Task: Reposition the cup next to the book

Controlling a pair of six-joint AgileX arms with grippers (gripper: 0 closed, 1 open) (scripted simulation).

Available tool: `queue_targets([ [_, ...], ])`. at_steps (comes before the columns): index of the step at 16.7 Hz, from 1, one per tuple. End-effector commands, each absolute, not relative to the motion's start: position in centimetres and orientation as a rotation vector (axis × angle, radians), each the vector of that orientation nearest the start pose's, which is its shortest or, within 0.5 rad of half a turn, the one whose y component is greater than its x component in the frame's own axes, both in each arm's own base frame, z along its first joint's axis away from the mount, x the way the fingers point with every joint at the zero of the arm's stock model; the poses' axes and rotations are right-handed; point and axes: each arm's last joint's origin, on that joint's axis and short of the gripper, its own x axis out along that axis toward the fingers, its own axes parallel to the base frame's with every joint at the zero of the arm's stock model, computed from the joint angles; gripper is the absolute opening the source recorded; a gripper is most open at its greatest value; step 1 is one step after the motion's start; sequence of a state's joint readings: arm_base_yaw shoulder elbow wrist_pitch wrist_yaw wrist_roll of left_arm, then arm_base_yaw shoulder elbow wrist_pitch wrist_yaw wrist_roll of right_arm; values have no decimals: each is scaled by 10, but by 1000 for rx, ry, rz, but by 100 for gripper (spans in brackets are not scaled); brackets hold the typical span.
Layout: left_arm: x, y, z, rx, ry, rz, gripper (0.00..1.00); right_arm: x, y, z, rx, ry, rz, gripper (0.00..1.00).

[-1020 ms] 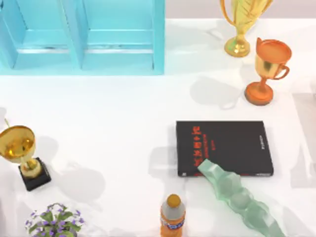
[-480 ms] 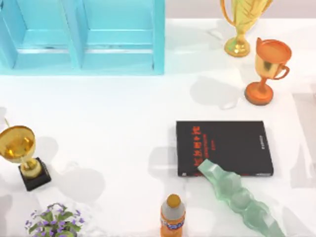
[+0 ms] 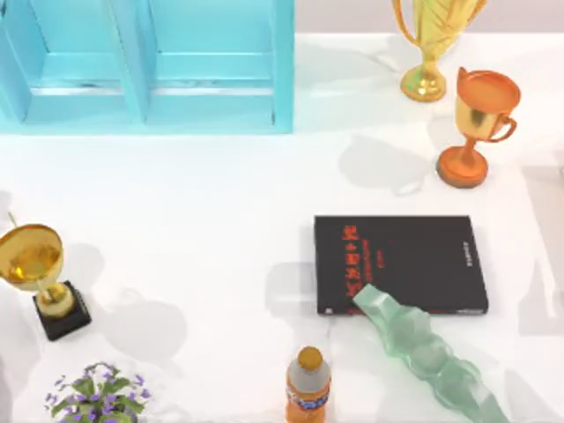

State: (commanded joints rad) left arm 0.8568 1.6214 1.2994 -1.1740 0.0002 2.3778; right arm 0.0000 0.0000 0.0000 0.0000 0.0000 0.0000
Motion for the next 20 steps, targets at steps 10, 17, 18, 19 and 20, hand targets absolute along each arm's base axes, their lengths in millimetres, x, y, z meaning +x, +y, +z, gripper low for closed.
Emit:
queue_targets([
  [10,192,245,238,1229,1198,-1224,100,106,-1,160,0,0,0,100],
  [17,195,249,181,1231,1202,-1216,100,106,-1,160,0,0,0,100],
  [18,195,249,169,1234,1202,-1213,100,106,-1,160,0,0,0,100],
  [19,194,249,158,1234,1202,-1213,100,106,-1,160,0,0,0,100],
  [20,193,248,149,1231,1202,-1217,100,106,-1,160,0,0,0,100],
])
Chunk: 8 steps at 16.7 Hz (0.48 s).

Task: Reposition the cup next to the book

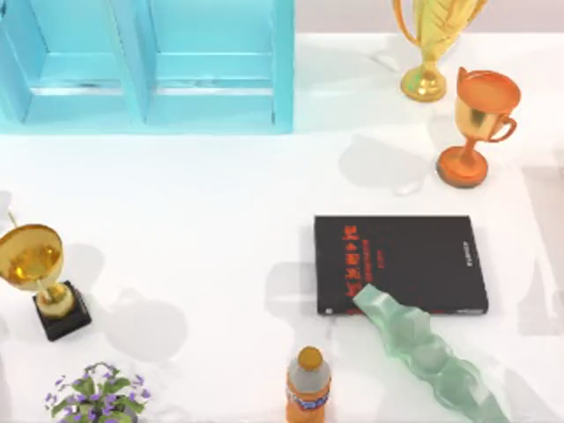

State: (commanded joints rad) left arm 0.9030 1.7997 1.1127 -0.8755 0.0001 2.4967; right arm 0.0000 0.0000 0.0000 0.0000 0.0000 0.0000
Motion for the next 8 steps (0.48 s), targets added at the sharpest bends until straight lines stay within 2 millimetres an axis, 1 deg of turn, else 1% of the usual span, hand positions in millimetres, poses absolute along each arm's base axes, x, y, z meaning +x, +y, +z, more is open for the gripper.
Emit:
queue_targets([
  [2,191,246,139,1224,1200,-1223,100,106,-1,160,0,0,0,100],
  [6,191,246,138,1224,1200,-1224,100,106,-1,160,0,0,0,100],
  [8,191,246,138,1224,1200,-1224,85,106,-1,160,0,0,0,100],
])
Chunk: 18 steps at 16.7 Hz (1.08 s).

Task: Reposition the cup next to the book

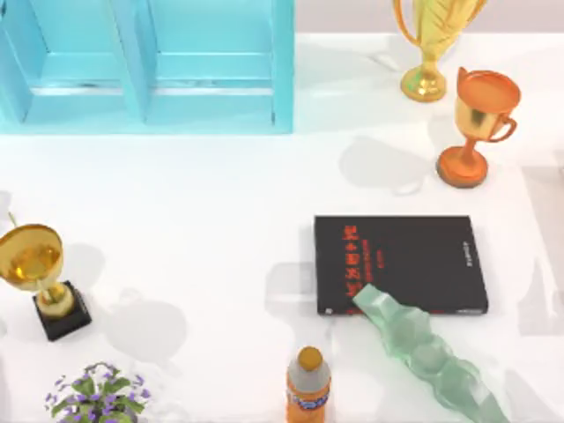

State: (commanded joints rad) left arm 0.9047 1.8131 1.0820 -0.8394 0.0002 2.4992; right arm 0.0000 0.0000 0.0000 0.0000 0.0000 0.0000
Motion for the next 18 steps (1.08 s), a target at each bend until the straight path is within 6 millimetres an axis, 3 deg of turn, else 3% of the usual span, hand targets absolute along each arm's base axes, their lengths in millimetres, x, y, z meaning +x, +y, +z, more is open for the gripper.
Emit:
queue_targets([
  [11,191,246,138,1224,1200,-1224,2,106,-1,160,0,0,0,100],
  [18,191,246,138,1224,1200,-1224,0,106,-1,160,0,0,0,100],
])
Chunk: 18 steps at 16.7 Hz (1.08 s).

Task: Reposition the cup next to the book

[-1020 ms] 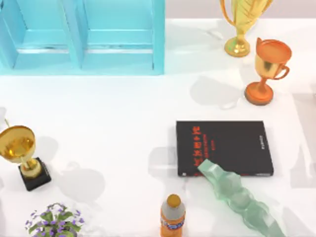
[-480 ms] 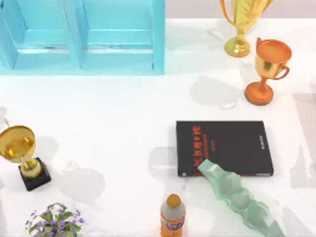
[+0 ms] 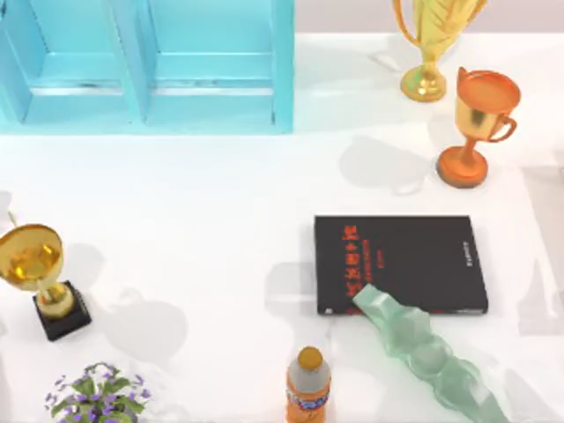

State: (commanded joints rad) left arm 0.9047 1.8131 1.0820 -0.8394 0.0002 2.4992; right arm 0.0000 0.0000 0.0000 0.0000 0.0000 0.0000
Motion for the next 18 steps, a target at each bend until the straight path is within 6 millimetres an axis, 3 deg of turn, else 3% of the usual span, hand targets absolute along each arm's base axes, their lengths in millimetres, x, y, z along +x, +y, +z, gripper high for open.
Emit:
queue_targets([
  [4,191,247,143,1226,1200,-1222,0,106,-1,160,0,0,0,100],
  [11,192,246,186,1225,1198,-1227,0,106,-1,160,0,0,0,100],
  [18,196,248,190,1224,1201,-1199,0,106,-1,160,0,0,0,100],
])
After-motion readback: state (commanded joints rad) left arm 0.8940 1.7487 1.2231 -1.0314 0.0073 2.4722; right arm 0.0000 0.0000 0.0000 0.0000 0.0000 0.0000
